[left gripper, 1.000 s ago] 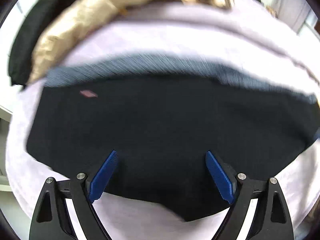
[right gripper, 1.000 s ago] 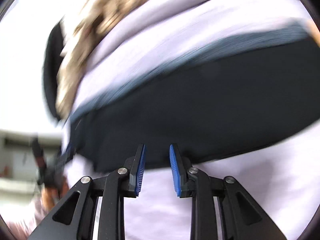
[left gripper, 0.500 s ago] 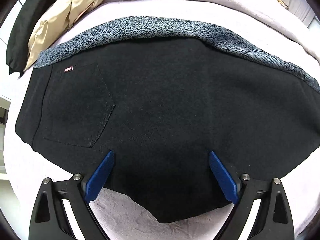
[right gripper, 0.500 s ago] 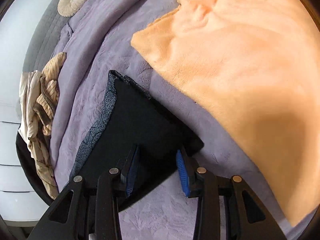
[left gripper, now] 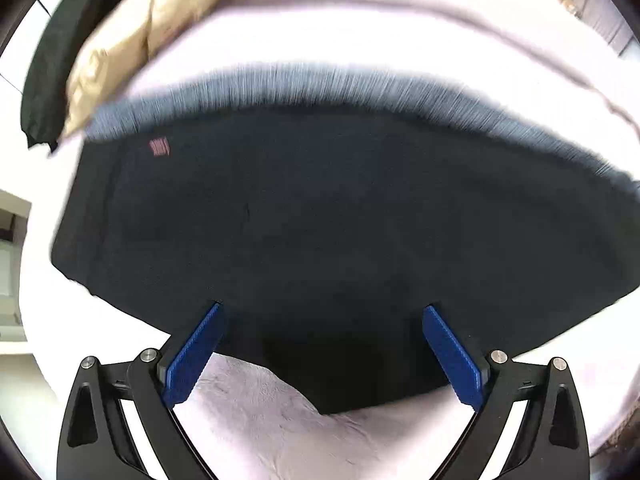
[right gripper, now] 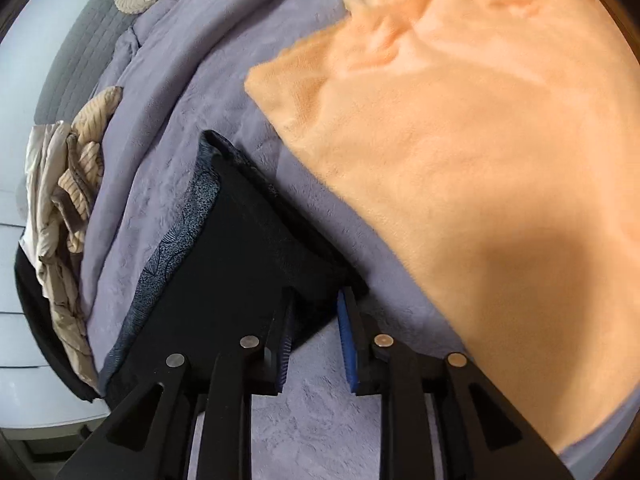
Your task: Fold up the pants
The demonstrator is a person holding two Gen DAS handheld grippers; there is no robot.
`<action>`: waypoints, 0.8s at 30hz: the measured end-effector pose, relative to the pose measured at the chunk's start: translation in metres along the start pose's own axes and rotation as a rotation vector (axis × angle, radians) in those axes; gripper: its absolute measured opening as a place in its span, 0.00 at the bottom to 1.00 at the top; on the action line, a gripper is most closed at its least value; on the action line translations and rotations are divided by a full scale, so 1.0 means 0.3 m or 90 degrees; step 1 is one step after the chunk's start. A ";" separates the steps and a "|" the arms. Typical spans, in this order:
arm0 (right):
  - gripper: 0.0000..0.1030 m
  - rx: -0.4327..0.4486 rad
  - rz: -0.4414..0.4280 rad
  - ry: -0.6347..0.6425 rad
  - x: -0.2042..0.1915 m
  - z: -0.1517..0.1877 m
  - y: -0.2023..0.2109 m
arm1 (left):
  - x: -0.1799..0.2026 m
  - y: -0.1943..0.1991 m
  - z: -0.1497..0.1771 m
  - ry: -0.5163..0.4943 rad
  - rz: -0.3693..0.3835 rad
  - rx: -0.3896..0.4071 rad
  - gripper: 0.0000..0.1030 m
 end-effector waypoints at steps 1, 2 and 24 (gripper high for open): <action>0.25 0.007 -0.029 0.030 -0.058 -0.006 0.027 | 0.025 0.024 -0.037 -0.009 0.007 0.020 0.97; 0.25 -0.013 -0.072 0.069 -0.147 0.014 0.027 | 0.058 0.033 -0.074 -0.018 0.016 0.038 0.97; 0.21 -0.036 -0.065 0.171 -0.348 -0.050 -0.296 | 0.143 -0.233 -0.349 -0.037 -0.074 0.090 0.97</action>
Point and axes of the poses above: each gripper's, at about its wrist camera, not at the fingertips, and y roughly against the way its jaws point, x to its right, z to its underside, the point moved 8 cm from there along -y, roughly the way its jaws point, and after that the axes turned 13 degrees about x, right-handed, at the moved point
